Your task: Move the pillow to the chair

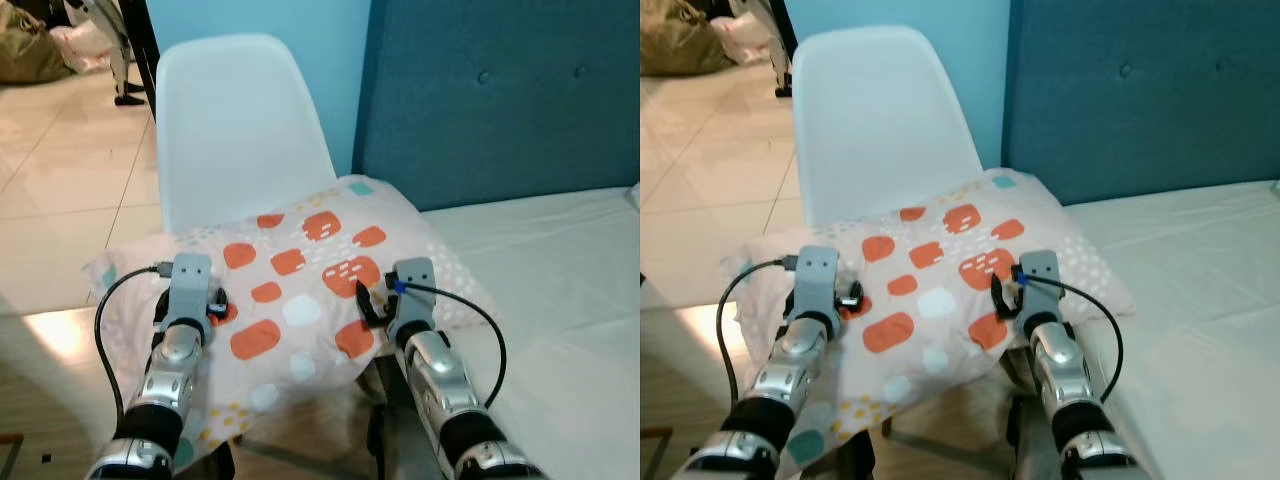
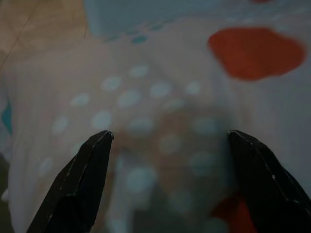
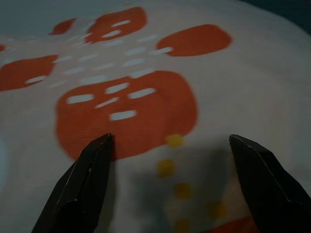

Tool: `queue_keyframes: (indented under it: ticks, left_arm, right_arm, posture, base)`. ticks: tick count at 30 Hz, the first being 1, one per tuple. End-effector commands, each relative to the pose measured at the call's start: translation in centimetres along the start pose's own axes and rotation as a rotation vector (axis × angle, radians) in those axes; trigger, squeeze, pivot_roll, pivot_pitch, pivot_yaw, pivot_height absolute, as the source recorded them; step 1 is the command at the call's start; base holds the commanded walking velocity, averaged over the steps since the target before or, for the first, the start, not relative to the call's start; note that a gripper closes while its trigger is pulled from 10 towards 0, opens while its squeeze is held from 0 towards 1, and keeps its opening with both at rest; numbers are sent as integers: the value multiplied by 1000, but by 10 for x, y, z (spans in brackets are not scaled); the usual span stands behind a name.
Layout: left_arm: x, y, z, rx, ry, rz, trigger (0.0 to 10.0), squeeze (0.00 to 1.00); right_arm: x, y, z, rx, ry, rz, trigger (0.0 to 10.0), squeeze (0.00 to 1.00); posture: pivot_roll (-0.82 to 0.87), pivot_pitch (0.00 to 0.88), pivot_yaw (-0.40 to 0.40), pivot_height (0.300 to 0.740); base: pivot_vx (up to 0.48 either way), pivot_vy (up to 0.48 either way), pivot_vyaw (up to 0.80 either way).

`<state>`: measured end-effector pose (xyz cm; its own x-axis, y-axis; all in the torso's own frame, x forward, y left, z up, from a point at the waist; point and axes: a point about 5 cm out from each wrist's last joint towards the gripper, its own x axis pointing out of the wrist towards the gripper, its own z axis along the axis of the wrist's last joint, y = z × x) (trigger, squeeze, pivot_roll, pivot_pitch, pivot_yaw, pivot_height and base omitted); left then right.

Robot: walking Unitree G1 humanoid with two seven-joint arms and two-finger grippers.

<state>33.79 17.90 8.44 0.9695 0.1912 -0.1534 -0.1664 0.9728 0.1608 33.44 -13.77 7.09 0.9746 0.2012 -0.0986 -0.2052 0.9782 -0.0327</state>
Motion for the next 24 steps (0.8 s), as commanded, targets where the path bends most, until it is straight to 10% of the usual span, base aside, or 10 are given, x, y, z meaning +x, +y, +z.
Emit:
queue_keyframes:
  ticks: [1, 24]
  left_arm:
    - [-6, -9, -7, 15, 24, -25, 10000, 0]
    - [-16, -22, -1, 24, -65, -75, 10000, 0]
  right_arm:
    - [-1, 6, -4, 8, 19, 24, 10000, 0]
    - [-6, 5, -1, 28, -11, 8, 10000, 0]
  posture:
    - [-23, 50, -29, 571]
    - [-30, 23, -35, 626]
  base:
    - [0, 0, 0]
    - [0, 0, 0]
